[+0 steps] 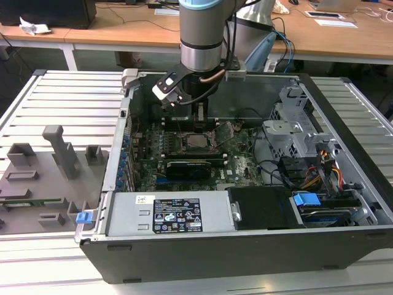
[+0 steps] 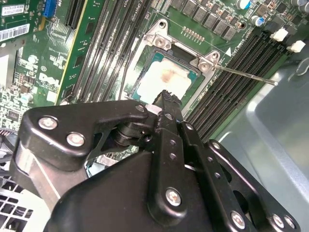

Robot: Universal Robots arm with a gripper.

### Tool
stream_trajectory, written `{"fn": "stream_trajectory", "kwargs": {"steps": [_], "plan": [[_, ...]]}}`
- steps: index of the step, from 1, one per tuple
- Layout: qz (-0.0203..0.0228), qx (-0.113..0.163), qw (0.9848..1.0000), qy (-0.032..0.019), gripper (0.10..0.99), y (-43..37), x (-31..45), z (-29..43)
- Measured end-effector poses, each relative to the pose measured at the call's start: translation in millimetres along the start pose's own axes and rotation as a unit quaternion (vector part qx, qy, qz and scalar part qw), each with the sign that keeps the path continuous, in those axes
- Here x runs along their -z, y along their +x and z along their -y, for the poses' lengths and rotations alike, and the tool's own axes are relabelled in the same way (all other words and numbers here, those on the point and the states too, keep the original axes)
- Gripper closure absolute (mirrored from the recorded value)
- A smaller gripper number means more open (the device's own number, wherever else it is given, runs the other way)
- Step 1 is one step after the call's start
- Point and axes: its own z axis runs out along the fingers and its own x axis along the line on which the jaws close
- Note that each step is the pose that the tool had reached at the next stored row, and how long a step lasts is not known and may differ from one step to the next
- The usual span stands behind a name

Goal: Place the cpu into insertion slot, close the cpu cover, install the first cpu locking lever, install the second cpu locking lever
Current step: 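Close the cpu cover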

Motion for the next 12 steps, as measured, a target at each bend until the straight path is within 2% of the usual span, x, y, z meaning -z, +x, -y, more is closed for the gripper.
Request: {"fn": "stream_trajectory", "kwargs": {"steps": [12], "plan": [[-0.0002,0.0,1.0,0.0007,0.98,0.4,19.3,-1.3]]}}
